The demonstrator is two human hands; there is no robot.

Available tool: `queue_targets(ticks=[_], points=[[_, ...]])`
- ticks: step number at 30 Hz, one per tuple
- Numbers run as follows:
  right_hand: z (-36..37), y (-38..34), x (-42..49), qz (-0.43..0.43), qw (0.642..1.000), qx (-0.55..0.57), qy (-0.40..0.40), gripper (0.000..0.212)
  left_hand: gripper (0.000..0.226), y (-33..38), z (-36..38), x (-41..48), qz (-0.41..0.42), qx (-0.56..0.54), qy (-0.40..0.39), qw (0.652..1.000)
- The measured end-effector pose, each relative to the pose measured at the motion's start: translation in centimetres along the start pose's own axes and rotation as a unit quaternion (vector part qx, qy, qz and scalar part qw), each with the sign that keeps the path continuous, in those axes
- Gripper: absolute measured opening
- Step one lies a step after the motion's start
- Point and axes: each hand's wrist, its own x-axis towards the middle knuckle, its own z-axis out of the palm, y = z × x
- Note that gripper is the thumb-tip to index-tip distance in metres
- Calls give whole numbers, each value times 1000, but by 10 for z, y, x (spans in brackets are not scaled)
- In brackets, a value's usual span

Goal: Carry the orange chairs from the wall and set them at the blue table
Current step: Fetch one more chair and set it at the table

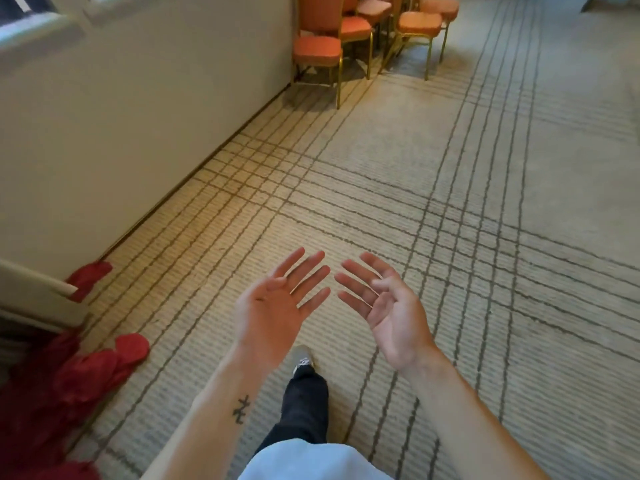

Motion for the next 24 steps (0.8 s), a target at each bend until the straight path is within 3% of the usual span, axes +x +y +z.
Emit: queue_targets(ticks=[7, 13, 24], points=[[59, -60, 128, -27, 998, 36, 32, 40, 57, 69, 45, 150, -73, -10, -46, 996], [82, -111, 216, -32, 992, 111, 42, 46, 58, 114, 84, 248, -86, -15, -85, 993], [59, -208, 445, -8, 994, 106, 18, 48, 59, 145, 153, 466, -57, -4, -45, 997]])
